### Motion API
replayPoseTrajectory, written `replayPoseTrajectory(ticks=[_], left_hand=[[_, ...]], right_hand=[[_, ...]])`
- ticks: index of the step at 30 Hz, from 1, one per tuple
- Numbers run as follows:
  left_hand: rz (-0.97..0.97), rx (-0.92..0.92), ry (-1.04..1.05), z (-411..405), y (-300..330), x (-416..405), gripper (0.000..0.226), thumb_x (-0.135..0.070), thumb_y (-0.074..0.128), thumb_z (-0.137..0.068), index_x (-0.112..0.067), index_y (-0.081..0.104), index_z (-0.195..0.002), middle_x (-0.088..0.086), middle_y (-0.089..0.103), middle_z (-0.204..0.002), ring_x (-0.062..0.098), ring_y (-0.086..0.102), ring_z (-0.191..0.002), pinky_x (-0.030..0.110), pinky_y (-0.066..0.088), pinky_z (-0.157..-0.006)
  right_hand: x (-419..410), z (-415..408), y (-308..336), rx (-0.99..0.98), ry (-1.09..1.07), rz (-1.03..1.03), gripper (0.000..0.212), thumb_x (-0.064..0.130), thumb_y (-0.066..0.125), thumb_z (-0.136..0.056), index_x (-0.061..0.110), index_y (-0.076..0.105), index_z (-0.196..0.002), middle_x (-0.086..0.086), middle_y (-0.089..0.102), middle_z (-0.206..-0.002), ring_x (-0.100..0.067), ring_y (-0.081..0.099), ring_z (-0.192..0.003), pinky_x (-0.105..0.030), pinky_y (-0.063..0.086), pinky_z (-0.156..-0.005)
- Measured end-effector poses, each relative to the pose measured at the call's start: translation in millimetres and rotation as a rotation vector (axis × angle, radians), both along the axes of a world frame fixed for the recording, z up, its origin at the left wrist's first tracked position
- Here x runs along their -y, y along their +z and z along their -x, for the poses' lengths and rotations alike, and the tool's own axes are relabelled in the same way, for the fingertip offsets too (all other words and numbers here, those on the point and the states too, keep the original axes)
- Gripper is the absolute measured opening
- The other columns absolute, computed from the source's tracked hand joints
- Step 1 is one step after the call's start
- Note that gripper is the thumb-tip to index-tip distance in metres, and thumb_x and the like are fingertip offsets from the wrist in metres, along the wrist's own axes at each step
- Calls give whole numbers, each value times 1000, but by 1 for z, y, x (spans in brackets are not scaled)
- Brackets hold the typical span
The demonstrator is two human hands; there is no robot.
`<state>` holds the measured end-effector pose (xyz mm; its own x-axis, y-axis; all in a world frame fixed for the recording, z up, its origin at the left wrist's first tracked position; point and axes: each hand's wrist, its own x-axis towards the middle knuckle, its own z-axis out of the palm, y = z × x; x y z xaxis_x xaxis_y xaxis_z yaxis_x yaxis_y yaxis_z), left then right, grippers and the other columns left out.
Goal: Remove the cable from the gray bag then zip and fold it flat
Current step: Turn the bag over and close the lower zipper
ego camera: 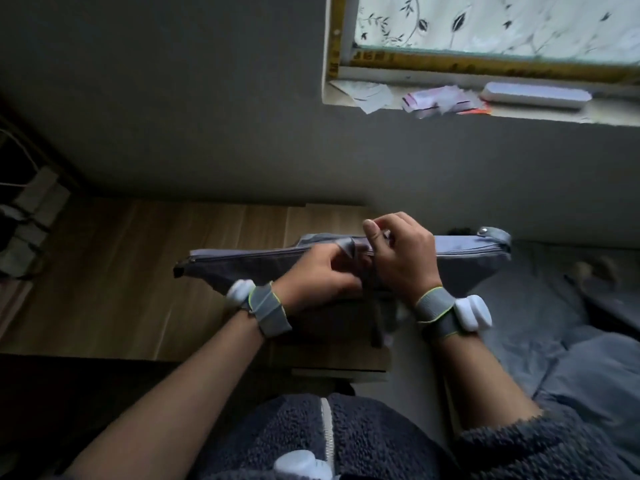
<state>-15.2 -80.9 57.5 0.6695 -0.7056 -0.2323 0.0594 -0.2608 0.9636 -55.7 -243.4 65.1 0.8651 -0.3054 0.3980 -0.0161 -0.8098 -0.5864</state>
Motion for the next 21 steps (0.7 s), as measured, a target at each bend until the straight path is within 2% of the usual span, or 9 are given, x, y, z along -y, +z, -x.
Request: replayPoseTrajectory(ticks=[2, 4, 7, 10, 12, 14, 17, 19, 21], left_hand=[[114, -12, 150, -27, 25, 9, 45, 14, 60, -80, -3, 54, -121, 16, 67, -110, 18, 71, -85, 31, 60, -72], [198, -63, 358, -60, 47, 16, 35, 14, 49, -87, 1, 49, -120, 18, 65, -102, 17, 69, -61, 27, 57, -52], [-84, -26, 542, -102, 53, 15, 16, 0, 45, -88, 2, 59, -96, 16, 67, -77, 16, 56, -35, 20, 38, -29], [-633, 115, 412, -114, 35, 2, 27, -14, 49, -81, 2, 69, -76, 13, 68, -61, 25, 60, -42, 22, 44, -38], [-845, 406, 296, -110, 23, 1, 28, -19, 52, -80, 0, 70, -71, 17, 71, -70, 32, 67, -63, 32, 55, -56], [-694, 638, 352, -95, 17, 5, 25, -25, 54, -83, -5, 66, -73, 13, 70, -75, 32, 64, -71, 33, 53, -63], [-307, 765, 356, -41, 2, -3, 16, -32, 56, -86, -18, 59, -80, 0, 65, -72, 17, 61, -69, 28, 45, -62], [-280, 756, 271, -2, -27, -22, 10, -33, 53, -87, -24, 57, -90, -3, 66, -78, 14, 63, -74, 28, 49, -67], [-440, 677, 116, 21, -57, -37, 22, -29, 51, -88, -27, 53, -109, 1, 65, -103, 20, 63, -94, 34, 51, -81]], right_hand=[[4, 2, 12, 52, -44, 1, 22, 27, 59, -94, 12, 65, -79, -2, 64, -77, -20, 57, -71, -21, 31, -65], [8, 2, 28, 120, -102, 29, 24, 28, 57, -95, 13, 62, -78, -2, 62, -74, -19, 55, -70, -23, 31, -63], [6, 3, 40, 111, -134, 46, 25, 32, 56, -95, 15, 61, -78, -1, 62, -73, -21, 57, -68, -30, 37, -62], [0, 3, 31, -83, -5, 83, 27, 38, 58, -92, 16, 65, -80, -6, 69, -71, -32, 64, -70, -36, 47, -59], [-2, 2, 19, -287, 120, 143, 29, 41, 56, -92, 17, 66, -79, -8, 71, -75, -34, 65, -76, -38, 49, -62], [-6, -3, 2, -464, 244, 236, 28, 41, 54, -91, 18, 66, -82, -9, 71, -83, -33, 64, -82, -37, 48, -67], [-24, -4, -34, -647, 370, 327, 21, 31, 54, -91, 18, 63, -105, -8, 66, -108, -32, 61, -101, -40, 49, -82], [-35, -2, -62, -771, 404, 406, 27, 27, 50, -93, 14, 56, -116, -9, 61, -118, -32, 57, -110, -41, 43, -90], [-36, -3, -79, -855, 394, 380, 27, 25, 49, -93, 11, 53, -116, -12, 57, -120, -34, 55, -112, -42, 42, -91]])
